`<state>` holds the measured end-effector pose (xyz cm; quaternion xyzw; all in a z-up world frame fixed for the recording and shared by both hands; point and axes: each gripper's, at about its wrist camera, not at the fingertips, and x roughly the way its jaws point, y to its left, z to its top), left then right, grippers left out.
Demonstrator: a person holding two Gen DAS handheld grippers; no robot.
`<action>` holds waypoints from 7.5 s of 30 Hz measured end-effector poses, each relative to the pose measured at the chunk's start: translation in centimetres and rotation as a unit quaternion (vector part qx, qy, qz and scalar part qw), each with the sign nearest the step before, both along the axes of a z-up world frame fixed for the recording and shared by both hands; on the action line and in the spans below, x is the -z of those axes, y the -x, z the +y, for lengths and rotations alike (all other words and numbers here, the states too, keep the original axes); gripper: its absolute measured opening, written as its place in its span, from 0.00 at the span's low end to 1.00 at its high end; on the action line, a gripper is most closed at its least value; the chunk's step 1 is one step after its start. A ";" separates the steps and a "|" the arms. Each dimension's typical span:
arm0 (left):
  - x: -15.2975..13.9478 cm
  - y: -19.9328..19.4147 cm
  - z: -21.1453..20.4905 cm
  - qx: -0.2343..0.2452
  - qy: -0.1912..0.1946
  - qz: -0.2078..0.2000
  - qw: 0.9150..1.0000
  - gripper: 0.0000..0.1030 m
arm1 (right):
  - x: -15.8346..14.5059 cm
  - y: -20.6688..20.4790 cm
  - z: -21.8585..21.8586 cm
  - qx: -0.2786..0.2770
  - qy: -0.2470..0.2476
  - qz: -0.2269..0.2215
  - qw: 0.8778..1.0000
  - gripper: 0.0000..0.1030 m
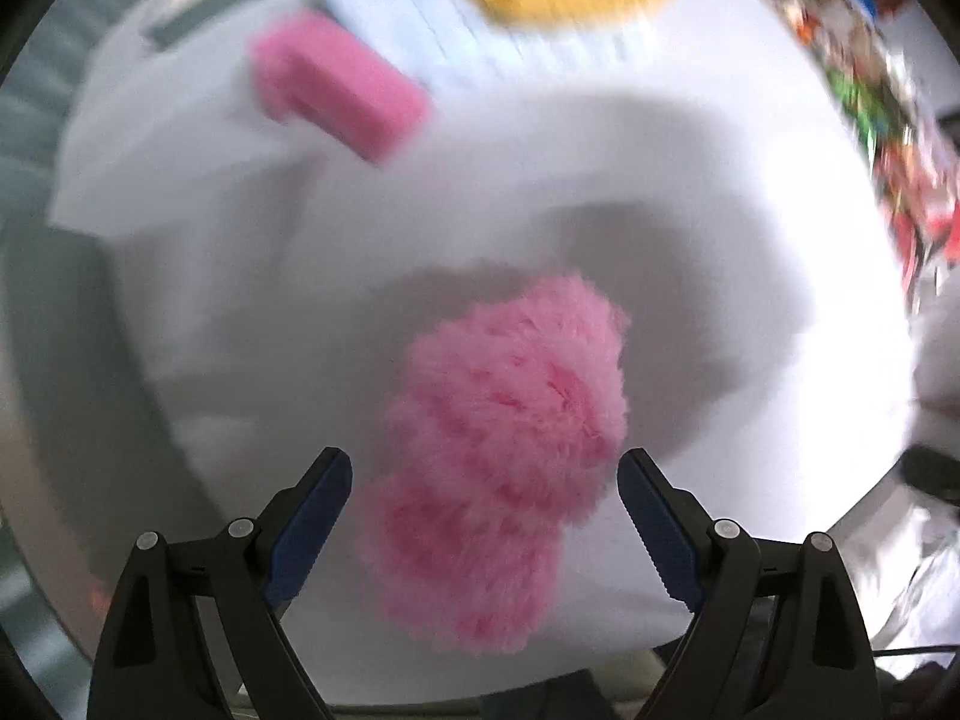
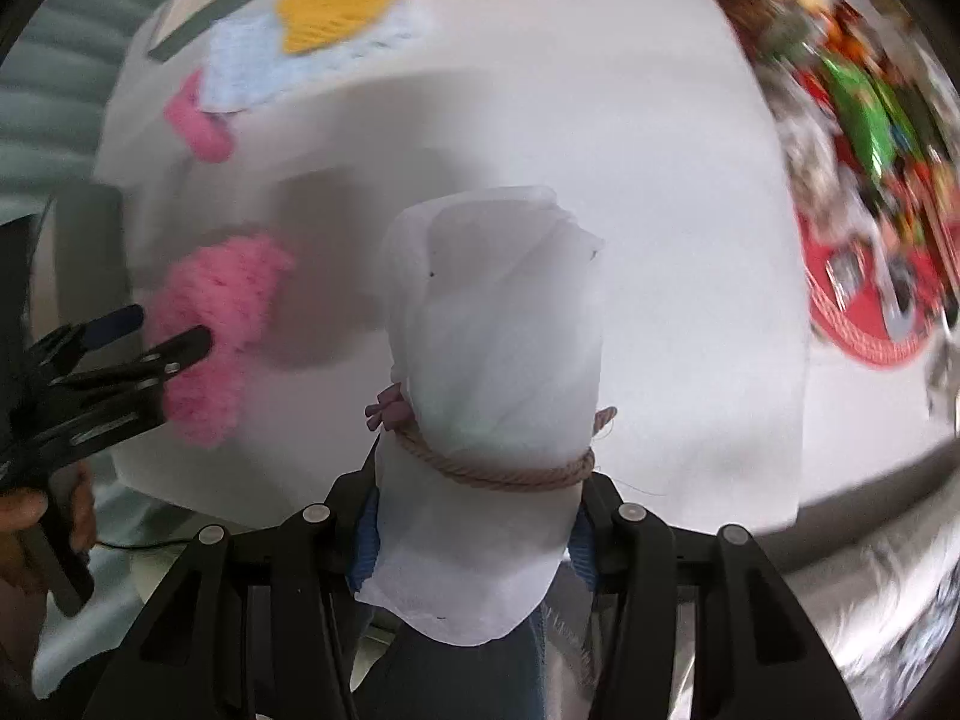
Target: Organize soft objects
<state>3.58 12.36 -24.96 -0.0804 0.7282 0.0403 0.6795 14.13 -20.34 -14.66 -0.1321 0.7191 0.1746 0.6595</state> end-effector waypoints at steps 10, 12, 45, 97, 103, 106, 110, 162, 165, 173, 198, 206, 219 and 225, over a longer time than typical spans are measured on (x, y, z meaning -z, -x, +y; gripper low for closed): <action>-3.6 3.4 1.4 -0.021 0.032 -0.065 0.997 0.45 | -1.0 1.7 1.1 0.008 0.013 -0.023 1.000 0.53; -6.6 5.0 2.6 -0.041 0.044 -0.102 0.993 0.45 | -1.7 1.6 3.1 -0.007 0.005 -0.033 0.999 0.53; -15.6 23.6 22.3 -0.364 -0.108 -0.228 0.896 0.45 | -10.1 16.8 35.3 -0.350 -0.095 -0.107 0.926 0.53; -13.6 20.5 27.6 -0.334 -0.108 -0.194 0.916 0.45 | -5.4 17.9 39.6 -0.345 -0.066 -0.060 0.934 0.53; -13.1 20.3 27.8 -0.332 -0.108 -0.190 0.918 0.45 | -4.4 17.8 39.1 -0.336 -0.061 -0.056 0.938 0.53; -12.9 20.1 28.1 -0.330 -0.106 -0.186 0.919 0.45 | -3.9 17.8 38.8 -0.330 -0.062 -0.050 0.941 0.53; -12.4 19.5 28.5 -0.324 -0.103 -0.180 0.923 0.45 | -2.8 18.2 38.6 -0.329 -0.058 -0.042 0.941 0.53; -13.3 18.7 24.8 -0.294 -0.140 -0.124 0.937 0.98 | -3.6 18.5 33.7 -0.340 -0.098 -0.055 0.933 1.00; -13.7 17.9 23.8 -0.296 -0.137 -0.123 0.937 0.98 | -3.7 17.4 33.0 -0.336 -0.108 -0.048 0.934 1.00; -13.7 12.8 18.9 -0.268 -0.120 -0.119 0.948 0.98 | -3.2 11.6 28.1 -0.288 -0.114 -0.032 0.950 1.00; -2.3 -8.6 8.8 -0.293 -0.047 -0.097 0.950 0.98 | 0.7 -16.8 14.1 -0.032 -0.076 -0.092 0.992 1.00; -0.2 -9.2 9.2 -0.309 -0.044 -0.090 0.946 0.95 | 4.0 -18.9 18.6 -0.082 -0.064 -0.089 0.991 0.96; -1.5 -7.2 8.6 -0.253 0.019 -0.112 0.961 0.23 | 2.6 -17.4 15.6 -0.102 -0.099 -0.056 0.988 0.14; -4.1 -5.4 7.9 -0.247 0.034 -0.126 0.960 0.23 | 1.1 -15.6 11.4 -0.088 -0.123 -0.036 0.988 0.14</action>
